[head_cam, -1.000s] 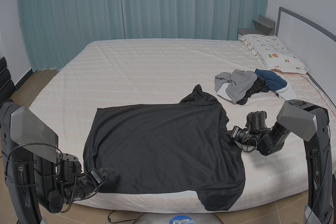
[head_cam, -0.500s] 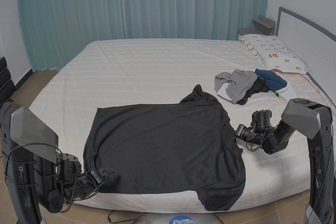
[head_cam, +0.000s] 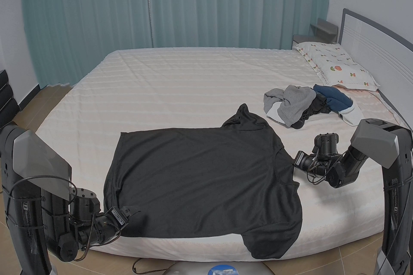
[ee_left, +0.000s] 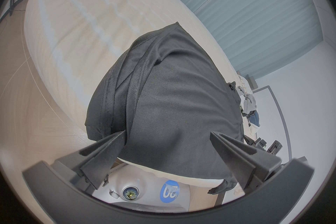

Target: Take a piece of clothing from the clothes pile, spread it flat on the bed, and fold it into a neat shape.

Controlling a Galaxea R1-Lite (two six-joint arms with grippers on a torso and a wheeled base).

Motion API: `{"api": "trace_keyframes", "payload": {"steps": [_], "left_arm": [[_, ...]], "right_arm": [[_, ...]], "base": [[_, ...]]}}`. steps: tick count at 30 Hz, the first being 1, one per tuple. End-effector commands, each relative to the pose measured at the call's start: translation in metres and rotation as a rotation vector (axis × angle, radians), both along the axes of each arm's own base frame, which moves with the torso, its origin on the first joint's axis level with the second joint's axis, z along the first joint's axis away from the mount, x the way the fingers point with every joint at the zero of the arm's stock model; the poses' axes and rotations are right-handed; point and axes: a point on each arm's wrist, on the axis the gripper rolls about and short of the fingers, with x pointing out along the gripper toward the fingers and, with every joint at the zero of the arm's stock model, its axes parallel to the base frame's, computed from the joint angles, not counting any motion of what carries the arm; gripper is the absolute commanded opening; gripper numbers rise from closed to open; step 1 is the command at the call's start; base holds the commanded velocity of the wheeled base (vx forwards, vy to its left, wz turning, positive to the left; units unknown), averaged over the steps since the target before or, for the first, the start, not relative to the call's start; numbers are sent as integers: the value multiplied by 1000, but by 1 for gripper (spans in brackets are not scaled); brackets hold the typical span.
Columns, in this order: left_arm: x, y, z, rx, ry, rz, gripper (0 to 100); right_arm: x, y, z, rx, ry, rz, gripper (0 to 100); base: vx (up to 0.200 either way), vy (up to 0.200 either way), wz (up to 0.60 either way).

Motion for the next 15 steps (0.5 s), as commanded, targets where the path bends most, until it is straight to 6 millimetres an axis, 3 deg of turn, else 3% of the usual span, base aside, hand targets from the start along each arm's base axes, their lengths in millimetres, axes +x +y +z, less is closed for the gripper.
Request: {"api": "trace_keyframes", "payload": {"steps": [1,5,6,11,14,15], "left_arm": [[-4,1,0,3,15,0,100],[-4,1,0,3,15,0,100],[-4,1,0,3,15,0,100],[-4,1,0,3,13,2,100],[-4,2,1,2,10,3,100],[-3,3,2,1,6,10,100]], "right_arm": [[-1,-4,2,-1,0,-7,0],[-2,-2,-1,-5,9,-1,0],[-2,-2,-1,-5,9,-1,100],[-5,5,0,-12,10,23,100],[-7,5,8,-12,-4,23,100],[-10,2,20,-7,-25,21,100]], "base": [[0,0,0],[0,0,0],[0,0,0],[0,0,0],[0,0,0],[0,0,0]]}}
